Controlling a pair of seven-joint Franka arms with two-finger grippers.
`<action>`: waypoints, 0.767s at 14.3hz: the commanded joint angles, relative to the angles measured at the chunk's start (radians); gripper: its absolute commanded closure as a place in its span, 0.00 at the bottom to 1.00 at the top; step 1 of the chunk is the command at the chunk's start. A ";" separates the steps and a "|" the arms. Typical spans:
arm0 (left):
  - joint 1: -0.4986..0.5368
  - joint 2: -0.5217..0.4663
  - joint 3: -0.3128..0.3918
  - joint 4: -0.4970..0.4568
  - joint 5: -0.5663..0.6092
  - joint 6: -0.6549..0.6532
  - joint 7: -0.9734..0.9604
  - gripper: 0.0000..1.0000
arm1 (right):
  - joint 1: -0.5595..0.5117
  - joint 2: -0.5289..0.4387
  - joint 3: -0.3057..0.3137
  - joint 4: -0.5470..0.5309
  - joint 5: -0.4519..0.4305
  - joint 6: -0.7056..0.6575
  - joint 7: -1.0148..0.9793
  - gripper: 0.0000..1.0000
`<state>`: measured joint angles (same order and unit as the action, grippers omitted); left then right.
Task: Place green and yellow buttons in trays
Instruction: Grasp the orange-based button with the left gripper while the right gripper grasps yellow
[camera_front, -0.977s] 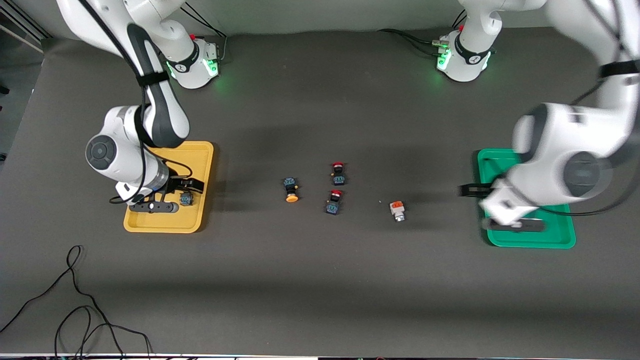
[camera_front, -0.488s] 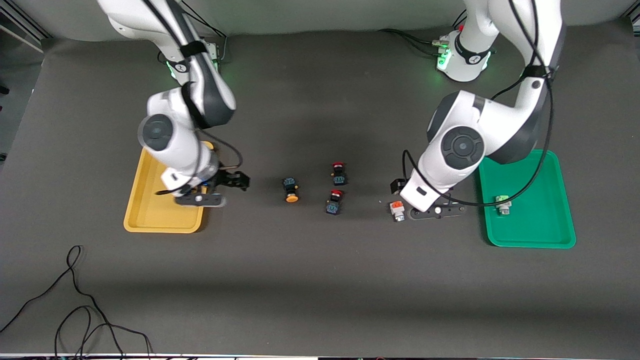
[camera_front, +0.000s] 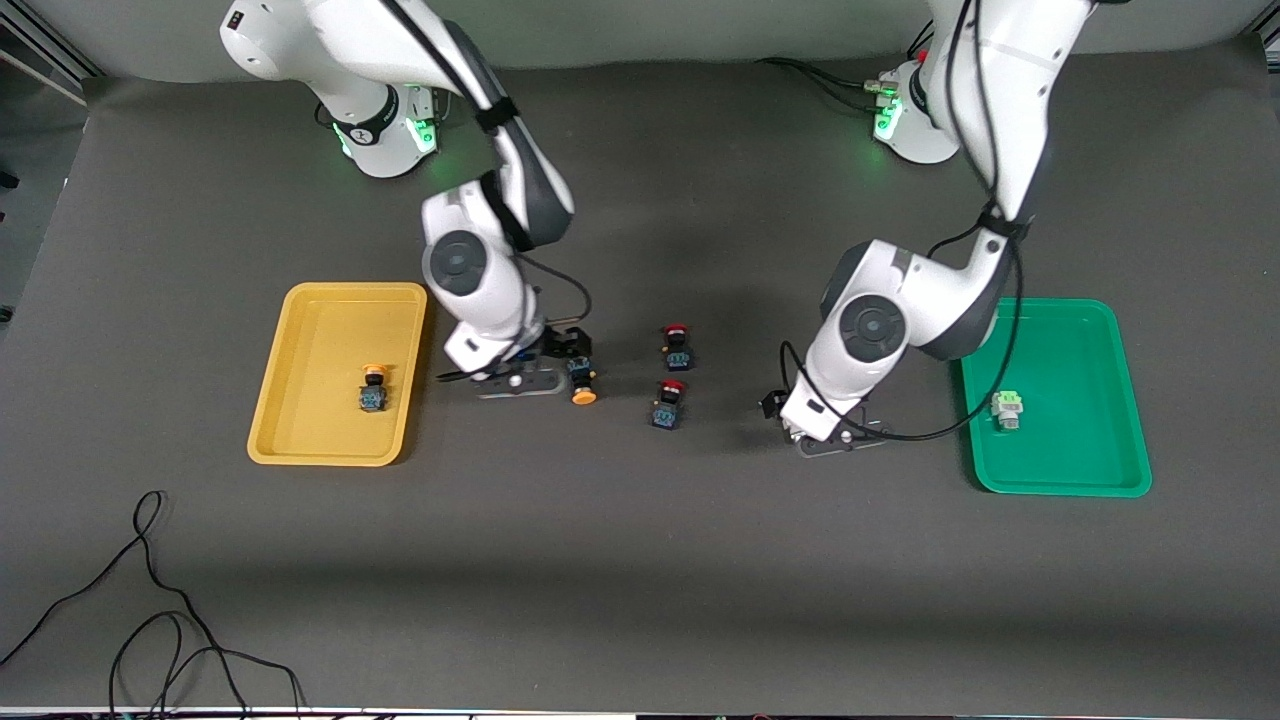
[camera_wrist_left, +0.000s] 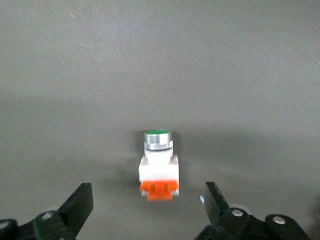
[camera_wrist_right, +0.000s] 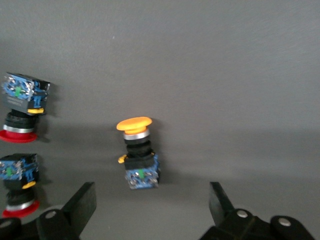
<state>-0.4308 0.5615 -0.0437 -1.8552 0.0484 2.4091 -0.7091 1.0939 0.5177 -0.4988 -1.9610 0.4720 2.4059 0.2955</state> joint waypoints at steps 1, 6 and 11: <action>-0.031 0.041 0.018 0.002 0.059 0.054 -0.101 0.00 | 0.001 0.094 0.018 0.046 0.048 0.073 0.010 0.00; -0.023 0.044 0.018 0.004 0.059 0.044 -0.104 0.77 | 0.001 0.171 0.077 0.050 0.126 0.193 -0.001 0.07; -0.006 -0.012 0.018 0.048 0.047 -0.051 -0.096 1.00 | 0.009 0.151 0.068 0.047 0.122 0.182 0.001 1.00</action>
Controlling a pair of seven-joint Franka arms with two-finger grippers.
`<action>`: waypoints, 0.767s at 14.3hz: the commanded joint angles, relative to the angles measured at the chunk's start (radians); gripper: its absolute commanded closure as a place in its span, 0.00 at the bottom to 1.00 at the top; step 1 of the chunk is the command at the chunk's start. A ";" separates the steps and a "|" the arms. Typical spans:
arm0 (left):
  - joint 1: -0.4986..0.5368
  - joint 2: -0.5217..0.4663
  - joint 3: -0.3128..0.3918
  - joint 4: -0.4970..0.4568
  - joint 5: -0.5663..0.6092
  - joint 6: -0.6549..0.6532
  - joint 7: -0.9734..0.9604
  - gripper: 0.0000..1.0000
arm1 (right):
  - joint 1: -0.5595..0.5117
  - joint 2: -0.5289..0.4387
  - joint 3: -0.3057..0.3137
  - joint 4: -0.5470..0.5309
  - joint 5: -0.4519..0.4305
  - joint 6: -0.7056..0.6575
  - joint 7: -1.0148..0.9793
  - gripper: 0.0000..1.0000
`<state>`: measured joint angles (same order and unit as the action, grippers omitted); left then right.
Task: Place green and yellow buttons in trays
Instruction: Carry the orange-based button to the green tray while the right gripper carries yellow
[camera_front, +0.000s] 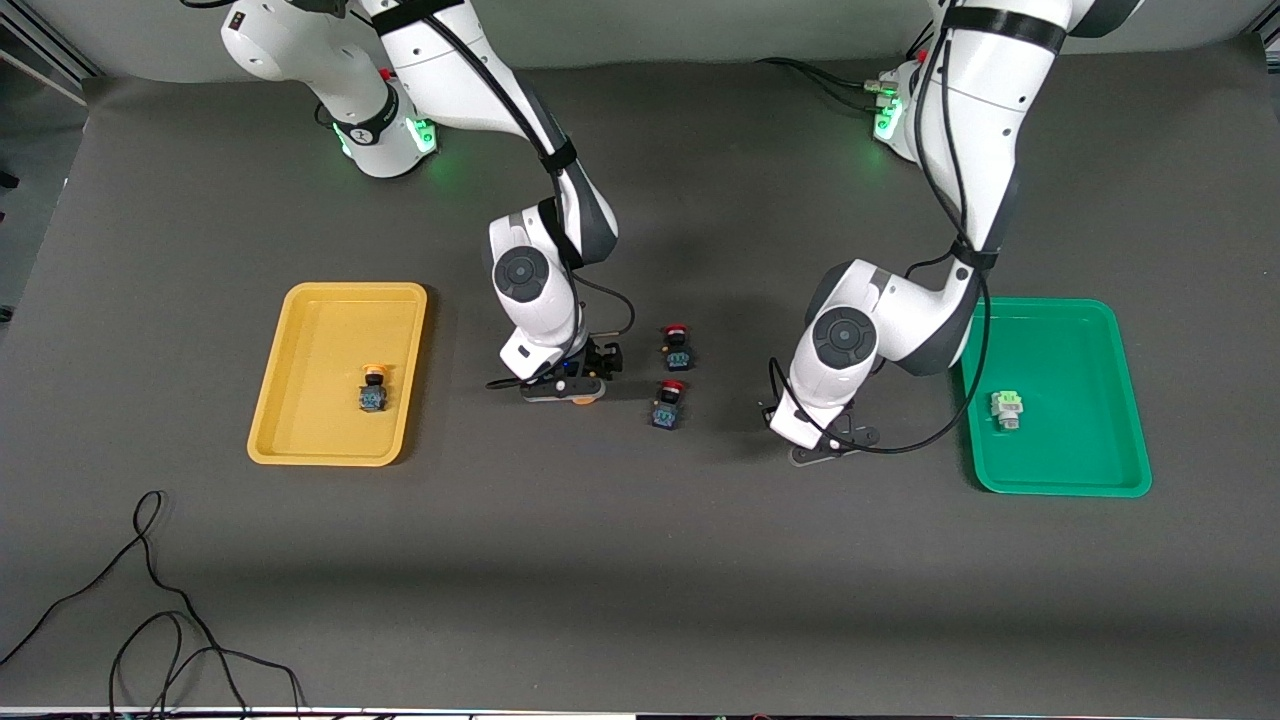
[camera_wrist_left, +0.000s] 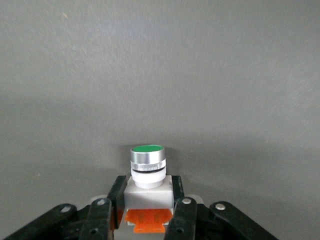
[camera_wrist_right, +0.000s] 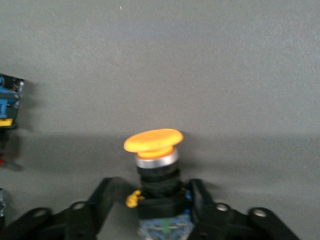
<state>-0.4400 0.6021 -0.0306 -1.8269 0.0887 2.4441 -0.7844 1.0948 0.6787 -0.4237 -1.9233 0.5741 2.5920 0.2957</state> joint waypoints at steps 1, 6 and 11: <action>0.010 -0.073 0.003 0.053 0.002 -0.162 -0.018 1.00 | 0.005 -0.024 -0.010 0.010 0.015 -0.013 -0.003 1.00; 0.058 -0.260 0.004 0.155 -0.153 -0.488 0.121 1.00 | 0.008 -0.174 -0.148 0.027 -0.054 -0.286 -0.009 1.00; 0.297 -0.387 0.009 0.091 -0.176 -0.635 0.489 1.00 | 0.004 -0.343 -0.334 0.026 -0.212 -0.548 -0.074 1.00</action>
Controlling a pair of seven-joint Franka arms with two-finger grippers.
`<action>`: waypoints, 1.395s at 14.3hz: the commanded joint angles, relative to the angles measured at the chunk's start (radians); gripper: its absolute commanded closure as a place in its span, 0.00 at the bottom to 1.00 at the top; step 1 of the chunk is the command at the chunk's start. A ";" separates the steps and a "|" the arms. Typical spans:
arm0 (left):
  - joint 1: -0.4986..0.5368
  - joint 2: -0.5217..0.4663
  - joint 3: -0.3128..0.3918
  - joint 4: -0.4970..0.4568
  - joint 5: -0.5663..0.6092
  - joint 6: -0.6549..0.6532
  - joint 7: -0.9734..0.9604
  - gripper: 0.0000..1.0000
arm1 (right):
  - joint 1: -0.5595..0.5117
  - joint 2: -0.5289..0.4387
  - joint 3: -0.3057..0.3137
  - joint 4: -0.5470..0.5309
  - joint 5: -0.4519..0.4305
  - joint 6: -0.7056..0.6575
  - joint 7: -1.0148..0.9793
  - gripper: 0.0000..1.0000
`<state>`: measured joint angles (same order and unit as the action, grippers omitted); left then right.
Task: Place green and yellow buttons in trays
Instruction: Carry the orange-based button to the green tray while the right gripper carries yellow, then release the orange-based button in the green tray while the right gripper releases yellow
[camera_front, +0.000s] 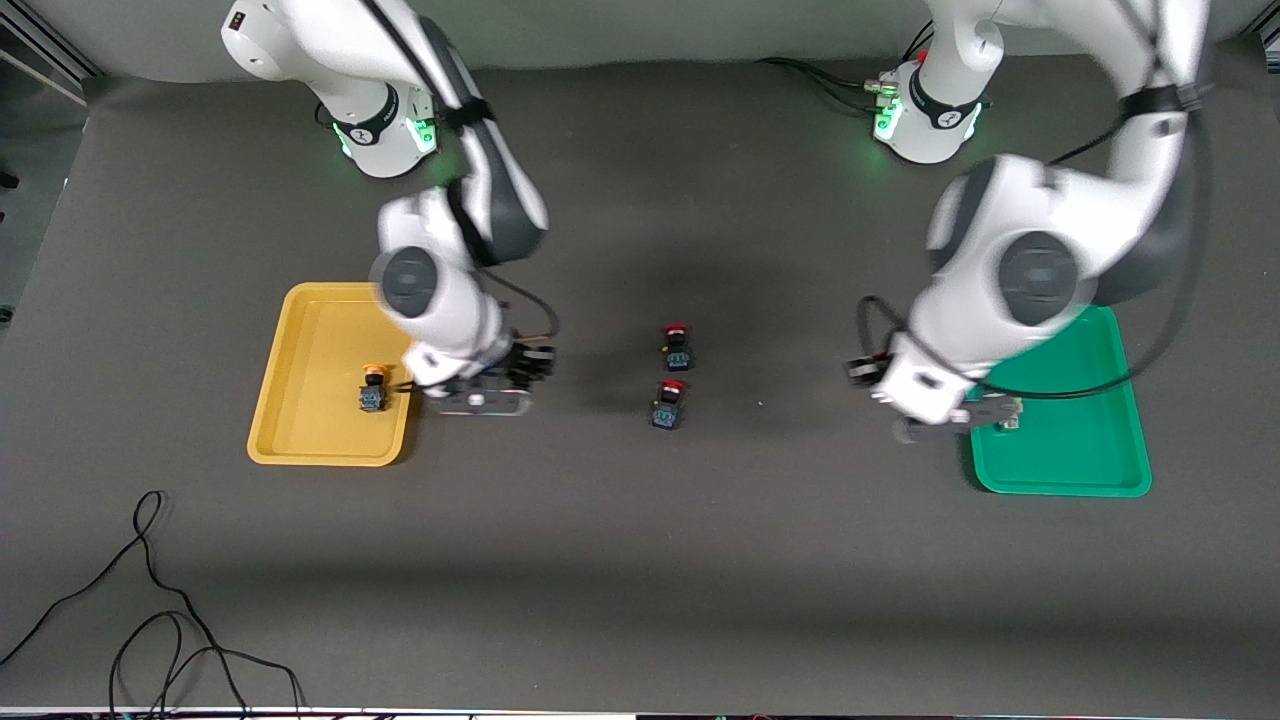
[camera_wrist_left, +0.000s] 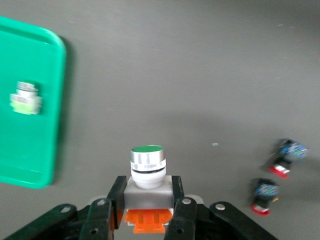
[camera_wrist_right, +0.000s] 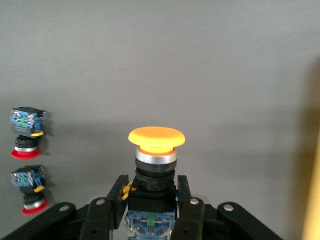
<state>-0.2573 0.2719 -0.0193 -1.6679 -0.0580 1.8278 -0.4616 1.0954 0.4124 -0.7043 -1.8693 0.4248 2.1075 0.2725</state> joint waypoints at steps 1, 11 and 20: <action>0.189 -0.080 -0.002 -0.090 -0.028 -0.036 0.278 1.00 | -0.002 -0.093 -0.101 -0.028 -0.082 -0.104 -0.105 1.00; 0.504 0.035 0.006 -0.361 0.211 0.435 0.729 1.00 | -0.181 -0.046 -0.319 -0.138 -0.084 -0.100 -0.746 1.00; 0.553 0.118 0.004 -0.357 0.247 0.544 0.796 0.00 | -0.249 0.064 -0.259 -0.363 0.112 0.258 -0.912 1.00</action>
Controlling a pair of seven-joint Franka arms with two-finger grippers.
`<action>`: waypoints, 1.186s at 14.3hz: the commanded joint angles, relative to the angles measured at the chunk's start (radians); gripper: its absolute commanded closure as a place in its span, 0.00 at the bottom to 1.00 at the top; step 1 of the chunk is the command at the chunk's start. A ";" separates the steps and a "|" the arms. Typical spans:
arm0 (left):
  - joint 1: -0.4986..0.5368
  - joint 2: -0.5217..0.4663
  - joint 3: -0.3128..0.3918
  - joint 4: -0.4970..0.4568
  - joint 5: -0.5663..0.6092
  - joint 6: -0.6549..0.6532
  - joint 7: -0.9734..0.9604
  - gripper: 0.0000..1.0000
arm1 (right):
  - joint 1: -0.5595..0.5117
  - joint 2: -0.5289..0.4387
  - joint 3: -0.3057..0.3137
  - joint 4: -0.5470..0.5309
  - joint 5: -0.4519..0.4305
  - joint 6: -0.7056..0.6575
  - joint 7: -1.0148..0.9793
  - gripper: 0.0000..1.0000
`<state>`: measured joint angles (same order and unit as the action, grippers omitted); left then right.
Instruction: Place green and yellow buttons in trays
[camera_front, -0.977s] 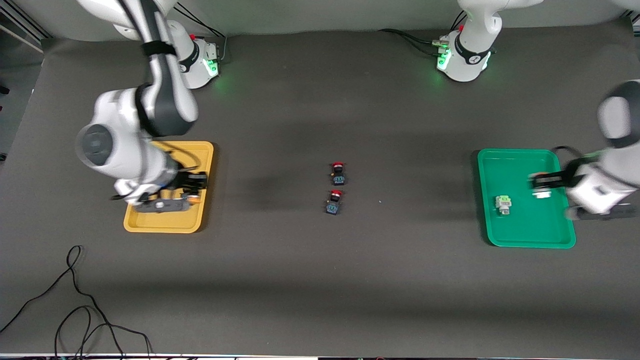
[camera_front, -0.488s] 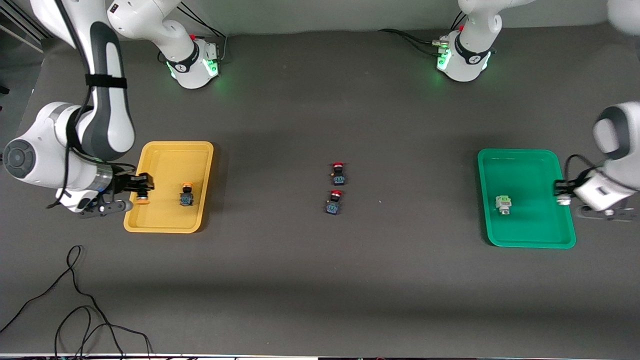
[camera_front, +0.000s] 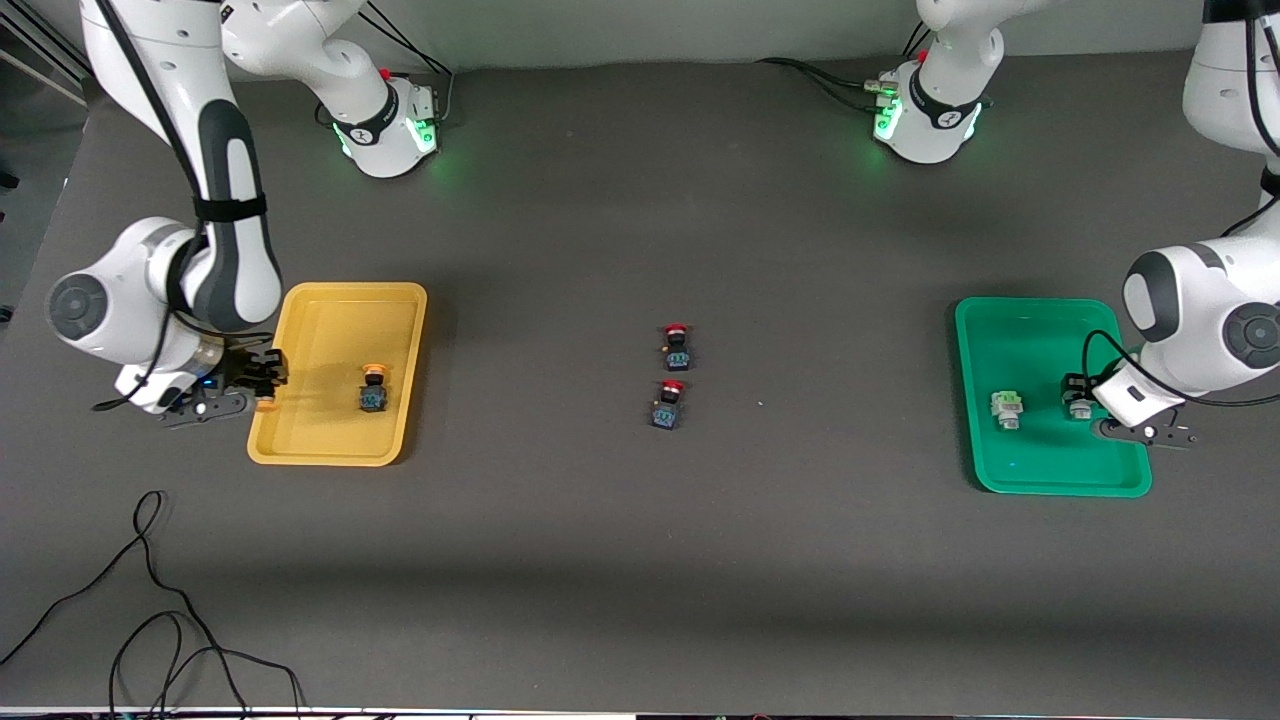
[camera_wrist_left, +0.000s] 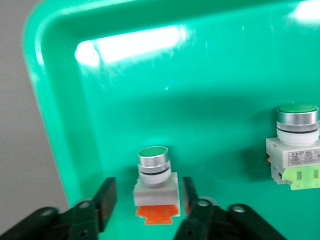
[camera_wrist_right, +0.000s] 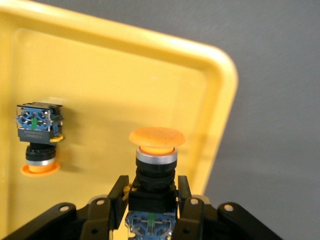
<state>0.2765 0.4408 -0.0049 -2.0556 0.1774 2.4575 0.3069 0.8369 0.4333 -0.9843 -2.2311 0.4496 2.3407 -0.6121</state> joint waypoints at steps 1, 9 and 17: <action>0.020 -0.069 -0.012 0.073 0.010 -0.166 0.035 0.00 | 0.016 0.070 0.030 -0.001 0.125 0.034 -0.046 1.00; 0.006 -0.322 -0.021 0.301 -0.120 -0.694 0.046 0.00 | 0.014 0.107 0.038 -0.001 0.192 0.054 -0.120 0.00; -0.198 -0.421 0.006 0.397 -0.213 -0.928 -0.196 0.00 | 0.127 -0.036 -0.158 0.131 0.131 -0.275 0.007 0.06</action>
<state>0.1766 0.0236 -0.0361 -1.6928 -0.0281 1.5734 0.2100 0.8897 0.4579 -1.0350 -2.1616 0.6150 2.2023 -0.6768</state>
